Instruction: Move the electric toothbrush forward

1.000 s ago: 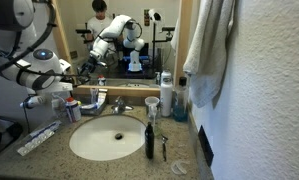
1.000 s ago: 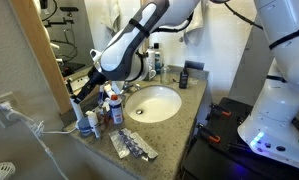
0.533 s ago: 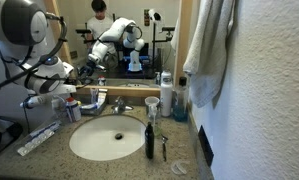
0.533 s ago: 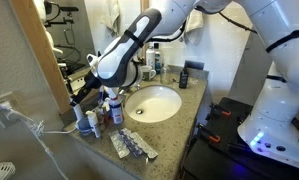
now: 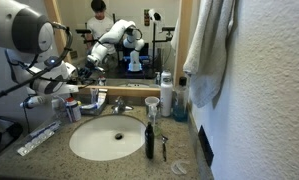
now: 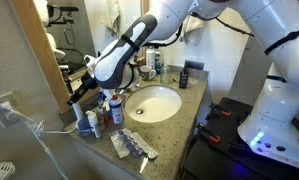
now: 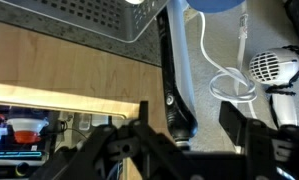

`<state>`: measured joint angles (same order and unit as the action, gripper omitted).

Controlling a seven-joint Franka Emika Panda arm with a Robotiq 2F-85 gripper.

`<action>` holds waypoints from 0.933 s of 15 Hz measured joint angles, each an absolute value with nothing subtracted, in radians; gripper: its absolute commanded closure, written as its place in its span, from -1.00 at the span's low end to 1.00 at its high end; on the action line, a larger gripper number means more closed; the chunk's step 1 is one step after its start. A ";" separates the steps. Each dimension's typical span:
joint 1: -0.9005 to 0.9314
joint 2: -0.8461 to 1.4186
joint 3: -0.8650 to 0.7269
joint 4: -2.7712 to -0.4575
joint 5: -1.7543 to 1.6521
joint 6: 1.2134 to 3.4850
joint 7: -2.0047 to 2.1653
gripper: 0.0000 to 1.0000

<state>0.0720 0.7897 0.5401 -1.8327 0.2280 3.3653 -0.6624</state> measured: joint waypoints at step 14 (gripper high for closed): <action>0.075 0.810 0.541 -1.797 0.211 3.367 -0.662 0.75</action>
